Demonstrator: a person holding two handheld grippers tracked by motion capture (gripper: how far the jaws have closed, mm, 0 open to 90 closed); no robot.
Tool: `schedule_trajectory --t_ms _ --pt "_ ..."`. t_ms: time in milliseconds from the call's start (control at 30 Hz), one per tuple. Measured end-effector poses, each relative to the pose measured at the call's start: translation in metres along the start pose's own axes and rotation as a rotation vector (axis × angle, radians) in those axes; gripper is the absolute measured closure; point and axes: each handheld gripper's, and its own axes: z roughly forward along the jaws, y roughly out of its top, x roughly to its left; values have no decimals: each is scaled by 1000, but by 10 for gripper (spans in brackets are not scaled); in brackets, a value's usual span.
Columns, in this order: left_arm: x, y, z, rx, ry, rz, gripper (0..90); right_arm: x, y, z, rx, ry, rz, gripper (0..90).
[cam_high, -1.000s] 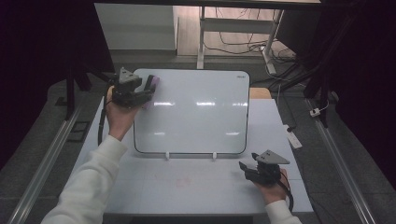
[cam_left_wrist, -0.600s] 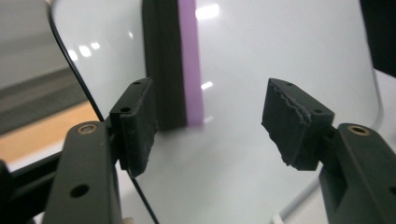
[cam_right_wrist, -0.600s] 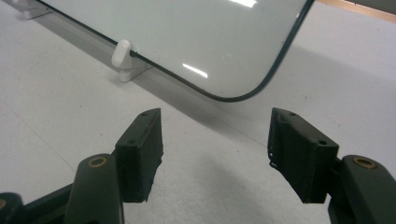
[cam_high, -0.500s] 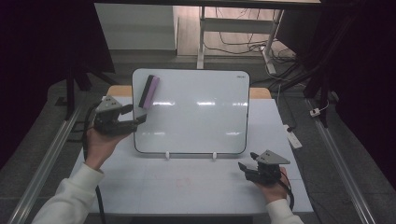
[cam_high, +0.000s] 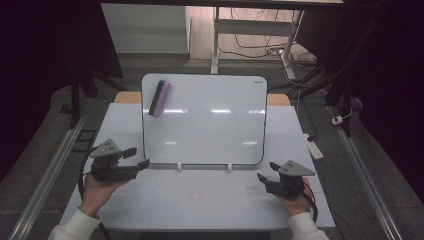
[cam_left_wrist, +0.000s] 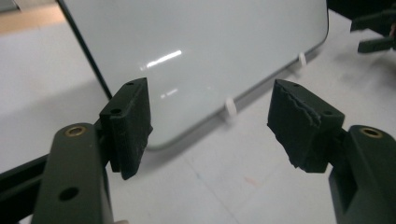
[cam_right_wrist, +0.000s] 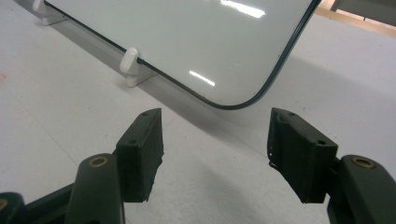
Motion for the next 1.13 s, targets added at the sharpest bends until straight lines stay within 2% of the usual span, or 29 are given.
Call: schedule_trajectory --t_ms 100,233,367,700,1133 --pt "0 -17 1 23 -14 -12 301 -1 0 -1 -3 7 -9 357" --pt "4 -37 3 50 -23 -50 295 -1 1 -3 -4 15 -19 358" --pt "7 -50 7 78 -20 -60 284 -2 1 -4 -6 25 -33 358" --pt "5 -51 12 95 -27 -34 260 -3 1 -5 -8 40 -40 358" --pt "6 -52 11 96 -26 -39 243 -2 1 -6 -8 48 -43 357"
